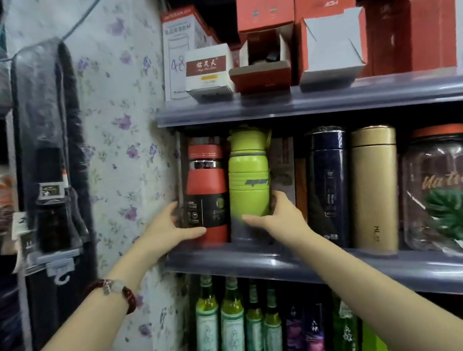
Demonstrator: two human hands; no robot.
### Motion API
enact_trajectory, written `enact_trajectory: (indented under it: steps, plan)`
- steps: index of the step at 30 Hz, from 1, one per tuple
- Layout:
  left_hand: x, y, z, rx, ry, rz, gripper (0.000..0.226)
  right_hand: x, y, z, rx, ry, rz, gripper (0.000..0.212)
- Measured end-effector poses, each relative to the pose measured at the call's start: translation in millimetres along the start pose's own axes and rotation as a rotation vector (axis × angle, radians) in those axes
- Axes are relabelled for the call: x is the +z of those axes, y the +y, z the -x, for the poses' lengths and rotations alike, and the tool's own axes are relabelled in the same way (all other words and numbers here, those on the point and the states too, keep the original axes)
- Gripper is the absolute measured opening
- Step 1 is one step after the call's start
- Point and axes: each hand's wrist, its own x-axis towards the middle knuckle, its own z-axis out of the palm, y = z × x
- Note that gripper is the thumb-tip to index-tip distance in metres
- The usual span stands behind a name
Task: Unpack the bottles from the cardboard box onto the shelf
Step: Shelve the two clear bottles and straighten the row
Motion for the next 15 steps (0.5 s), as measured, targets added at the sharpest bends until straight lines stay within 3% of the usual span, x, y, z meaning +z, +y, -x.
enact_trajectory:
  steps: [4, 8, 12, 15]
  plan:
    - [-3, -7, -10, -0.031, -0.121, -0.017, 0.109, 5, 7, -14, 0.043, -0.096, -0.117, 0.076]
    - [5, -11, -20, 0.012, -0.158, -0.03, 0.063, 6, 10, -17, 0.027, -0.09, -0.166, 0.068]
    - [14, -12, -26, 0.094, -0.119, 0.014, 0.049, 7, 14, -18, -0.004, -0.077, -0.148, 0.069]
    - [14, -15, -31, 0.079, -0.128, 0.018, 0.061, 9, 15, -19, -0.008, -0.073, -0.13, 0.076]
